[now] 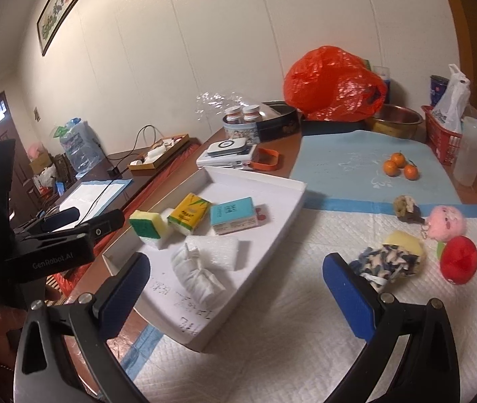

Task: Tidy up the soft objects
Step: 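Withdraw both grippers from the box and move them over the pad, then grasp the patterned fabric with the left gripper while the right grasps the red plush ball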

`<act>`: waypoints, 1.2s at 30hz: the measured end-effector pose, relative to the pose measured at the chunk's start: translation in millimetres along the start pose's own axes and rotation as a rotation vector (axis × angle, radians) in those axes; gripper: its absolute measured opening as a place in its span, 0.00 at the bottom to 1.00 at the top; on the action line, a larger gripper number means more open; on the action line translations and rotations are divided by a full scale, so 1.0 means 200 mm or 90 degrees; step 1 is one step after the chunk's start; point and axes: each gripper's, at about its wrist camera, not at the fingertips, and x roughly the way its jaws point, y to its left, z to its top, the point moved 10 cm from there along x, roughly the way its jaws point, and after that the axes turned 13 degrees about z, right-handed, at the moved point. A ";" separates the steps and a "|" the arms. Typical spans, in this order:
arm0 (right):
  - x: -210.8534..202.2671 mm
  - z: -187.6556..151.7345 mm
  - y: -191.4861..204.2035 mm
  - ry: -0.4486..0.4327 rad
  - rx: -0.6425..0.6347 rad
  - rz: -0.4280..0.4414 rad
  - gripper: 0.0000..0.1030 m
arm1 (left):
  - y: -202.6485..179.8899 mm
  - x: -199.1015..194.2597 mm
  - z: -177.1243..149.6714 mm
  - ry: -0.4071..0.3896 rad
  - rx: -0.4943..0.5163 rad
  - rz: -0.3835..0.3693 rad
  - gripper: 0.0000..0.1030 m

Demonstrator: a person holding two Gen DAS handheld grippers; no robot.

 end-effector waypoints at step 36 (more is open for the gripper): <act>-0.75 -0.29 -1.27 -0.053 0.233 -0.227 1.00 | -1.47 0.19 -0.26 0.054 0.262 -0.146 0.94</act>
